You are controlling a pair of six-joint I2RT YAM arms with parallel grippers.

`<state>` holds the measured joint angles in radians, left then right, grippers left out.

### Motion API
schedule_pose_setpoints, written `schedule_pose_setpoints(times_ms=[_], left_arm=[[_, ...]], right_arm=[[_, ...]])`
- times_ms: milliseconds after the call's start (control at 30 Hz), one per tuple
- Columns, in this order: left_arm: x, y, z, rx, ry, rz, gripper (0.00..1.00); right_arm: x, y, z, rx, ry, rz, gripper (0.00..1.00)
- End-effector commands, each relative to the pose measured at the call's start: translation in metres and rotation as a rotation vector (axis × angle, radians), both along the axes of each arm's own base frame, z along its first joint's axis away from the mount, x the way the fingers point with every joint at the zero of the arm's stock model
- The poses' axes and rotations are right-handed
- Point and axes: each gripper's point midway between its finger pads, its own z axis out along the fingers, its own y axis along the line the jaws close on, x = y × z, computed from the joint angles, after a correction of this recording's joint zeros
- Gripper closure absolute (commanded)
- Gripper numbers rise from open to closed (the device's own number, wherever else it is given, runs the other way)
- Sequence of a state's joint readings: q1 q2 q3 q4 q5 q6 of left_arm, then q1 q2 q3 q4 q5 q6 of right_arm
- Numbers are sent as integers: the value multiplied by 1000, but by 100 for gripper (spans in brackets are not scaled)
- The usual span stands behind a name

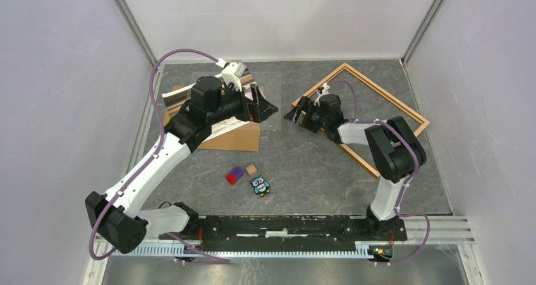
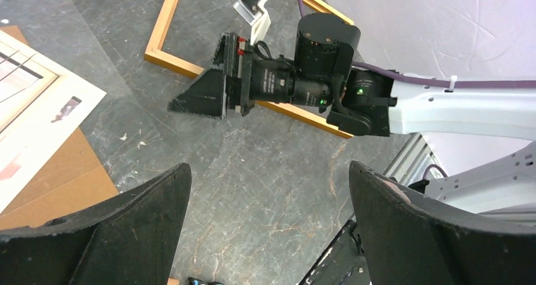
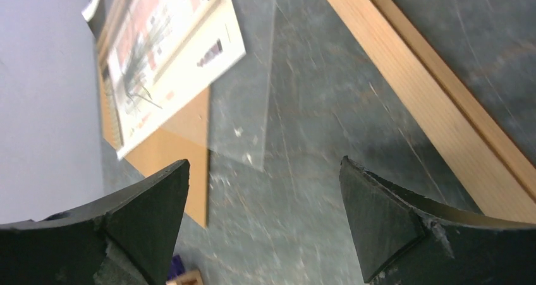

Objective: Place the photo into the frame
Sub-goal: Move the photo frame to the center of the board, then pick up the photo frame item at the center of the board.

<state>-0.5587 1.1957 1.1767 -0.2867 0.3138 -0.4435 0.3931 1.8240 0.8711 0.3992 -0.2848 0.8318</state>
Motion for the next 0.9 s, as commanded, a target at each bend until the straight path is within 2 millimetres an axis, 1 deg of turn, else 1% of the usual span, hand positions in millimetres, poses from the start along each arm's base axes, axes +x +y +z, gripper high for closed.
schedule_pose_setpoints(times_ms=[0,100,200,333,400,467,567,633,667,733,800,867], left_arm=[[6,6,19,30,-94,20,0],[11,12,15,63,-108,50,0],[21,19,7,113,-107,103,0],[43,32,-11,157,-51,191,0],[58,40,-26,129,18,226,0],[80,56,-47,78,115,290,0],[111,77,-72,-48,237,386,0],[130,99,-95,-124,309,475,0],[140,107,-103,-165,336,515,0],[160,123,-126,-202,365,567,0],[178,132,-147,-207,416,591,0],[190,129,-165,-212,466,571,0]], right_arm=[[37,29,30,129,-77,-1,7],[44,34,19,126,-61,6,9],[44,36,6,111,-37,18,9],[41,42,-4,125,-15,55,10],[39,46,-5,142,-12,73,10],[37,50,-5,155,-15,93,10],[35,54,-3,177,-19,115,10],[33,58,-1,198,-24,140,10],[32,58,-3,203,-16,141,10],[31,59,-6,216,-13,142,10],[29,61,-8,230,-11,149,10],[29,62,-11,245,-3,154,10]])
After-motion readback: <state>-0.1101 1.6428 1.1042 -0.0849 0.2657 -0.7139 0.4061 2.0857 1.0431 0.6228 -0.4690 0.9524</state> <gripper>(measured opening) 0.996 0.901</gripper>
